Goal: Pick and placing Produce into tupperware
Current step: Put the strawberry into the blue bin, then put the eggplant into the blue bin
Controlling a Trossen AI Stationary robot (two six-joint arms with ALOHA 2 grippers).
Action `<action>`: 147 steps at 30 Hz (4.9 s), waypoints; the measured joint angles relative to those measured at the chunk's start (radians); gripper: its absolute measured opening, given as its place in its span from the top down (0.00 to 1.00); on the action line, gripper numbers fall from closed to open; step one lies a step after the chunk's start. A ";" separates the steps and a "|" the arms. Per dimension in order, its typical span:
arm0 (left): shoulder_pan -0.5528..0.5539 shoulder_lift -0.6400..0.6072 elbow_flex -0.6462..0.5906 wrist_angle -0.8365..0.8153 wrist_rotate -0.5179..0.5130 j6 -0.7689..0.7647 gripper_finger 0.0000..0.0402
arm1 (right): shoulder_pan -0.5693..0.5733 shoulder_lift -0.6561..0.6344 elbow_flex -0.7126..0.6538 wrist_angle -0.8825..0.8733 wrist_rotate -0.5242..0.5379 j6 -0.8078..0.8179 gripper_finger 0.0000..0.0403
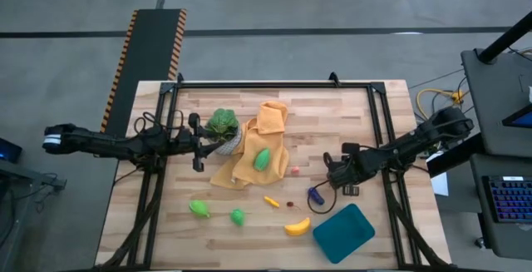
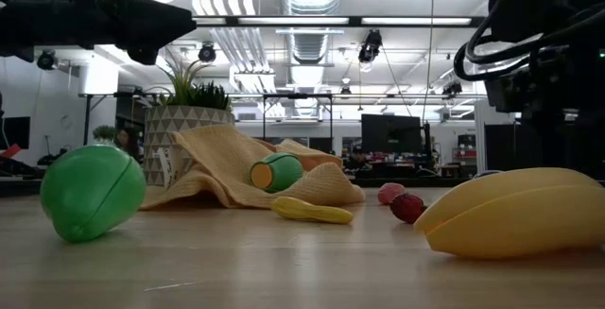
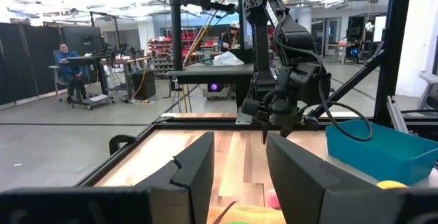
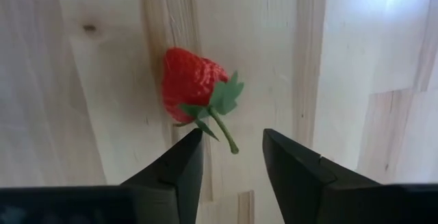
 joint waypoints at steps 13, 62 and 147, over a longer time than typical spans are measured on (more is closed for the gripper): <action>0.000 0.002 0.000 -0.001 0.000 0.001 0.70 | 0.000 0.000 0.000 0.008 -0.008 -0.006 0.84; 0.000 0.008 0.000 -0.002 0.000 0.003 0.70 | 0.279 -0.220 0.499 -0.208 -0.208 0.272 0.98; 0.000 0.028 0.000 -0.002 0.000 0.003 0.70 | 0.472 0.159 0.232 0.047 -0.260 0.604 0.87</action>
